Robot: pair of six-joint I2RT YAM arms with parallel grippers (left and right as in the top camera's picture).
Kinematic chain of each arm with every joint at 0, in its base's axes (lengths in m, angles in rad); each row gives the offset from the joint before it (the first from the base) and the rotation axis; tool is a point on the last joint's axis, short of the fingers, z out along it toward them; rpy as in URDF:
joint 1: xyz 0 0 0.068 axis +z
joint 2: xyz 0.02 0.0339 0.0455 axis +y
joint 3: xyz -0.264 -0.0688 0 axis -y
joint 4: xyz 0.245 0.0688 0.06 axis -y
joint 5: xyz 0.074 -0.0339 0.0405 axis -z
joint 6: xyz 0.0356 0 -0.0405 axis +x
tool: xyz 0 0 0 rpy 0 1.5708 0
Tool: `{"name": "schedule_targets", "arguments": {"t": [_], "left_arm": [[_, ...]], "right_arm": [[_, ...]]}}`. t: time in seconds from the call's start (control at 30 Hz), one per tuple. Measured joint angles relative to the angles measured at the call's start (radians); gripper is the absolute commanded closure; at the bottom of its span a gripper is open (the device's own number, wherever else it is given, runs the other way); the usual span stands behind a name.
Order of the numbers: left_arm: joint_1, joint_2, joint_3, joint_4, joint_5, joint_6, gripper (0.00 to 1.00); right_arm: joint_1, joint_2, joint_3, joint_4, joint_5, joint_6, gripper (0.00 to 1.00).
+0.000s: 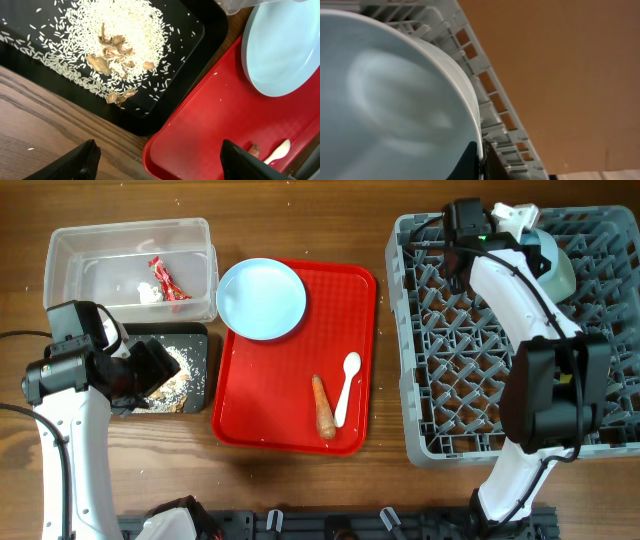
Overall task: Sort waste into correct bins and load items into the dishwasher rack
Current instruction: 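Carry the blue bowl into the rack's back area and release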
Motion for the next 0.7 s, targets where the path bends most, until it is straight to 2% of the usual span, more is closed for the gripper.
{"name": "schedule_targets", "arguments": {"t": [0.23, 0.53, 0.6, 0.67, 0.7], "left_arm": [[0.000, 0.000, 0.000, 0.000, 0.000, 0.000, 0.21], [0.000, 0.000, 0.000, 0.001, 0.000, 0.000, 0.21], [0.000, 0.000, 0.000, 0.001, 0.000, 0.000, 0.21], [0.000, 0.000, 0.000, 0.000, 0.000, 0.000, 0.21], [0.000, 0.000, 0.000, 0.000, 0.000, 0.000, 0.21]], "right_arm": [[0.064, 0.000, 0.002, -0.076, -0.002, 0.029, 0.96], [0.103, 0.002, 0.002, -0.243, -0.215, 0.064, 0.94], [0.103, 0.004, 0.000, -0.275, -0.278, 0.070, 0.88], [0.103, 0.004, 0.000, -0.299, -0.358, 0.076, 0.72], [0.103, 0.003, 0.000, -0.301, -0.391, 0.082, 0.68]]}}
